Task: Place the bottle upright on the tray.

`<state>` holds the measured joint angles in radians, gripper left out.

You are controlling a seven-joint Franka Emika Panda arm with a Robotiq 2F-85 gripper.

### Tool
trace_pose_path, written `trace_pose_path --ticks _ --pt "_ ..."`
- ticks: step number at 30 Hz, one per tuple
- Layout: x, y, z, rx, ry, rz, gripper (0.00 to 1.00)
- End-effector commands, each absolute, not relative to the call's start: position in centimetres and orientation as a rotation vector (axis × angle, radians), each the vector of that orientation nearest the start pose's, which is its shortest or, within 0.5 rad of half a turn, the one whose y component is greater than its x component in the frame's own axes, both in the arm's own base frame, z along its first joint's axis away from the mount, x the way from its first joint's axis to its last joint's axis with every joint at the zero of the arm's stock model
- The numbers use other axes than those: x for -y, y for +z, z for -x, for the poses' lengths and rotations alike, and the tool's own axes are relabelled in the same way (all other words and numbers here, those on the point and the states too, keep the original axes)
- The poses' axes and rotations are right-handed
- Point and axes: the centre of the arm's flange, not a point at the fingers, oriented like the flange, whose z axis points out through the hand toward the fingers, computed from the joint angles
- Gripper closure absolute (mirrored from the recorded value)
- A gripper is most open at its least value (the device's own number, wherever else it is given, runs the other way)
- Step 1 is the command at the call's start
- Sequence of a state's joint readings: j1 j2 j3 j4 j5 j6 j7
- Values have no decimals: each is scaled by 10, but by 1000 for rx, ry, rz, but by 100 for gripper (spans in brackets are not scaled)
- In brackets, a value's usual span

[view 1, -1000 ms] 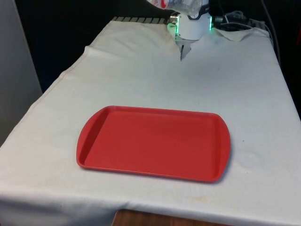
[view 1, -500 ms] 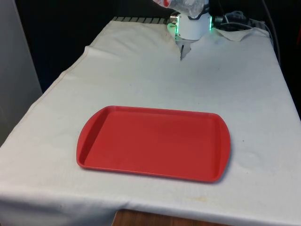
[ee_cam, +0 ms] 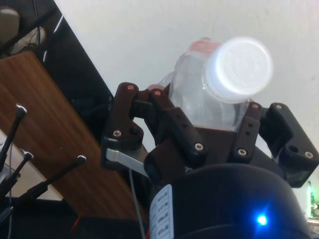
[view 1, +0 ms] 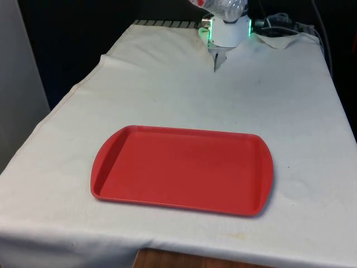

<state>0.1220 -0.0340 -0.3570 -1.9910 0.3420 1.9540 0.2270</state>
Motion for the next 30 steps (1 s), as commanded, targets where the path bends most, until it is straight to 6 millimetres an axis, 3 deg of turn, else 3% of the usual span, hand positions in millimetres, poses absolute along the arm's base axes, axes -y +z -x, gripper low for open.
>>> trace_pose_path --ticks 1,30 --pt "106 480 -538 -815 0 2694 100" --pt "83 505 -549 -666 -219 2762 100"
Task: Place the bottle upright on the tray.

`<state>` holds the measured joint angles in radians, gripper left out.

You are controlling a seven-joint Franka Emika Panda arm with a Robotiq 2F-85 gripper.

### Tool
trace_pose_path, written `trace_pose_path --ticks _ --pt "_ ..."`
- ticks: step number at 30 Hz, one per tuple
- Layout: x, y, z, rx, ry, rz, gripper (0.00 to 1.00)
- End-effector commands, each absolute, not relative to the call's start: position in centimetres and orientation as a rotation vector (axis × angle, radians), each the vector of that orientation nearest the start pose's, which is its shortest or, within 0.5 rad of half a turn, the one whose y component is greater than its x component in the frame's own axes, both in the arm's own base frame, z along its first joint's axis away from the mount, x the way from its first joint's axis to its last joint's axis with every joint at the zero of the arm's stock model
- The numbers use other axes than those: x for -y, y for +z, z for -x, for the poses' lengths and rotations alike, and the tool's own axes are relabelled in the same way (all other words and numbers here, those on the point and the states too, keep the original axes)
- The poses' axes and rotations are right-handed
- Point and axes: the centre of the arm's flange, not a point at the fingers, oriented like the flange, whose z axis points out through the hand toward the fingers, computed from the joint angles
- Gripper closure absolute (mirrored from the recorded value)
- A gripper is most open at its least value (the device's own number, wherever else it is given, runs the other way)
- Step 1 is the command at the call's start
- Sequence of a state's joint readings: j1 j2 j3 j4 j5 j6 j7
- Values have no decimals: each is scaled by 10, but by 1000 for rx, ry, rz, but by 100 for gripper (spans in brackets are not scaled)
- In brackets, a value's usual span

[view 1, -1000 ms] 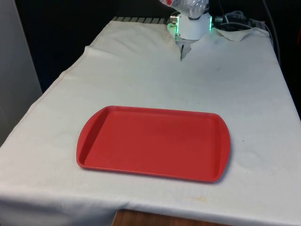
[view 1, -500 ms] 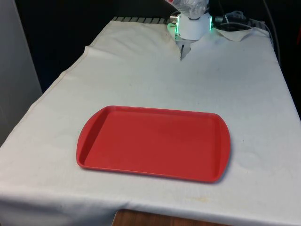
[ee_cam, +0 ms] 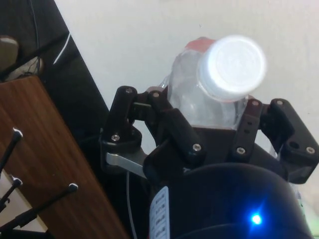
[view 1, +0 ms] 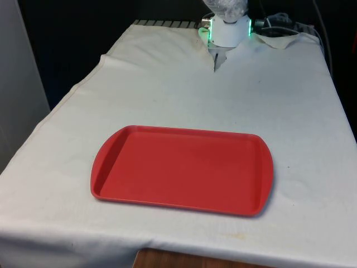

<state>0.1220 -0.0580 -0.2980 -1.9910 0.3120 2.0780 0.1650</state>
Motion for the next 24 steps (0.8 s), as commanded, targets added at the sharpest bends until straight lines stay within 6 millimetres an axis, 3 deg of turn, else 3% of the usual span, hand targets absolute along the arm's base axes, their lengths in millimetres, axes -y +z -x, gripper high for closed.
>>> trace_pose_path --ticks 1,24 --pt "83 505 -550 -661 -227 2764 100" --pt "61 517 -564 -541 -399 2783 100"
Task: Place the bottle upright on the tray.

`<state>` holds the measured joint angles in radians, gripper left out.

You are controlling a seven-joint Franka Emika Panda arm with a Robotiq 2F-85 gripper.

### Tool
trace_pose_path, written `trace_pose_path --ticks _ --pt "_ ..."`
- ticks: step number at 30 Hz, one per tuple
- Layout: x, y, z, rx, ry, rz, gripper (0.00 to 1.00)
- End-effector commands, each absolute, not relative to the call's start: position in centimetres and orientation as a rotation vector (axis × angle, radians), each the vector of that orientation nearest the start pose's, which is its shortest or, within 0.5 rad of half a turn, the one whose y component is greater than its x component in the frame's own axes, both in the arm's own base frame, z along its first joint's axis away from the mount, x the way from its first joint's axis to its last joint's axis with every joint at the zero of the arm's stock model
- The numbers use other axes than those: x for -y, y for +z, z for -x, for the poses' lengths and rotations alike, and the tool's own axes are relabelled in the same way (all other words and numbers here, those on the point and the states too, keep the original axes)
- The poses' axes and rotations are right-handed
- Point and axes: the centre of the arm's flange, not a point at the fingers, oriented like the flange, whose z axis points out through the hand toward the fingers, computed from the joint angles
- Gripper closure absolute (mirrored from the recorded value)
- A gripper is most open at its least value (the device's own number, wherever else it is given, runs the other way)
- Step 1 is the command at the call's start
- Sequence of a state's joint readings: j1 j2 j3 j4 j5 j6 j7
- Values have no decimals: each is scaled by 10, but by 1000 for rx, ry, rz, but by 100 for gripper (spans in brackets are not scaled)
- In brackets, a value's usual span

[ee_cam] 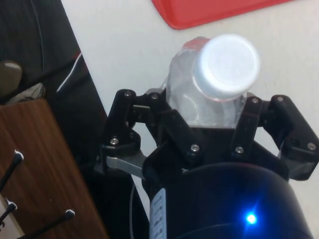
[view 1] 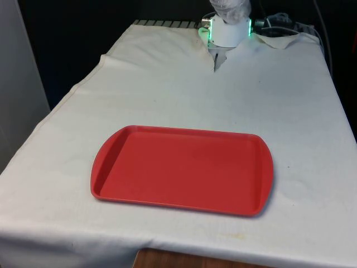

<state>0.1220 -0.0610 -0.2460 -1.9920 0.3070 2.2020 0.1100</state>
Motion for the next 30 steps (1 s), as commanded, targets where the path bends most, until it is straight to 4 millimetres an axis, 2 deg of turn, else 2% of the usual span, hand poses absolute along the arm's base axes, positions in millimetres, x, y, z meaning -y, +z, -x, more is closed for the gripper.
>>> trace_pose_path --ticks 1,19,30 --pt "60 516 -565 -537 -405 2784 100" --pt "47 515 -582 -461 -548 2787 100" --pt "39 507 -593 -429 -633 2784 100"
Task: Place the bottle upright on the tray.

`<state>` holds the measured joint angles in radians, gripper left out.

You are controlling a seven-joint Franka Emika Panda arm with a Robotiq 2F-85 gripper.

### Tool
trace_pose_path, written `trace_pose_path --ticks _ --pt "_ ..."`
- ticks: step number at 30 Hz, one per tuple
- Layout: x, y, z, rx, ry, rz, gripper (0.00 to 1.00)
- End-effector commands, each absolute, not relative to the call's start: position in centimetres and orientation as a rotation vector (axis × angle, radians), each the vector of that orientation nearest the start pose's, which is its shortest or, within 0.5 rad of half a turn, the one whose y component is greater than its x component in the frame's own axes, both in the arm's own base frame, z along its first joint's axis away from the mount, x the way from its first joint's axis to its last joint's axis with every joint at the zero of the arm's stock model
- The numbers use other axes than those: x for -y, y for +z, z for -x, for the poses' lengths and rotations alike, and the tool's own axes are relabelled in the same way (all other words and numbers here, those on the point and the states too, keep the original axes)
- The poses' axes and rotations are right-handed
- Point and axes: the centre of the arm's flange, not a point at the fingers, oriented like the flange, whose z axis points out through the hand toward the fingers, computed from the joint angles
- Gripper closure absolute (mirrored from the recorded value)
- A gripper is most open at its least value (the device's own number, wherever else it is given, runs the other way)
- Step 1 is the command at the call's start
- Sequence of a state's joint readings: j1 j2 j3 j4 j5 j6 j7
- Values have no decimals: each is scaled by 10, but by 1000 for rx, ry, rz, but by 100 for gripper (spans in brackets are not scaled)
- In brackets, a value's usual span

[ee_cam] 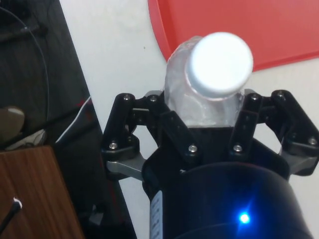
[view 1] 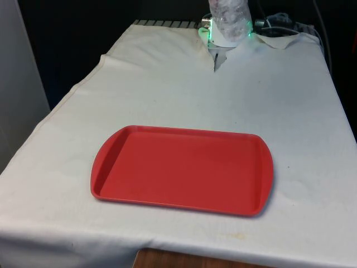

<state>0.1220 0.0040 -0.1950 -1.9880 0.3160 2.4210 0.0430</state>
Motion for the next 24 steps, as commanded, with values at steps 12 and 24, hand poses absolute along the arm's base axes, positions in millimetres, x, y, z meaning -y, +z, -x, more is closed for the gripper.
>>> trace_pose_path --ticks 12,24 --pt "36 496 -604 -375 -741 2799 100" --pt "43 481 -607 -338 -825 2817 100"
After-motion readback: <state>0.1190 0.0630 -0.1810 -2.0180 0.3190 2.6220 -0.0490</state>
